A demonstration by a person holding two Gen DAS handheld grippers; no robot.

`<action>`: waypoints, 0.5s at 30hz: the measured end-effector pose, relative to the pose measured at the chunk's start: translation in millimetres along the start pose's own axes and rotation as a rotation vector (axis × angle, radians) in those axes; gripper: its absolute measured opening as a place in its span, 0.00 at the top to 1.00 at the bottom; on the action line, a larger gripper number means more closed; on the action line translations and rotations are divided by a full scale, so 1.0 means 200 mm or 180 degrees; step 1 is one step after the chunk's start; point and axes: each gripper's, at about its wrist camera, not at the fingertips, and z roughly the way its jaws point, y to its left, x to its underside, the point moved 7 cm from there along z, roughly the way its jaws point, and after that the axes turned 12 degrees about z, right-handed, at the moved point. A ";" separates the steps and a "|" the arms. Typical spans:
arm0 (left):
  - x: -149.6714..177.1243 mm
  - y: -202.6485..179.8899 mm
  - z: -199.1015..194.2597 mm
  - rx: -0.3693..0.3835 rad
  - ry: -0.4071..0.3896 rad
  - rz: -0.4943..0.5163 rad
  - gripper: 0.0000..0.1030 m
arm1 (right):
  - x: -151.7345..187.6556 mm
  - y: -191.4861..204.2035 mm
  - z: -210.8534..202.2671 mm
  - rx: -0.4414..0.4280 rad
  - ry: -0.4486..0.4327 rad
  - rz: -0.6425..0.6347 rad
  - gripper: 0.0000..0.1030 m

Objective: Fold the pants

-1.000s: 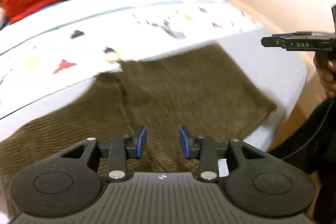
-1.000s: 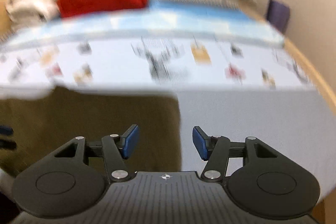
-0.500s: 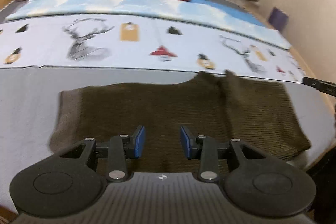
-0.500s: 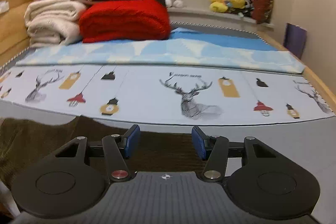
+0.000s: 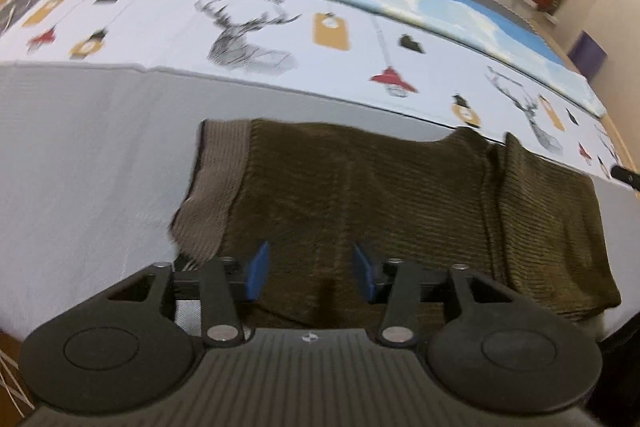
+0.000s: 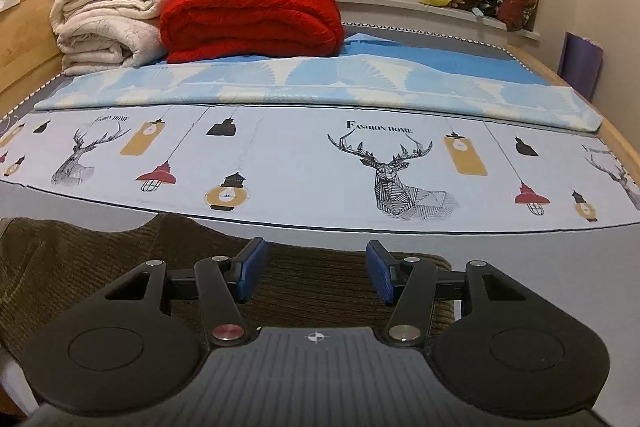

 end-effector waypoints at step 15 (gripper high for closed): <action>0.17 0.44 0.17 0.0359 0.0622 -0.1804 0.30 | 0.00 -0.03 0.02 0.0015 0.0062 -0.0012 0.45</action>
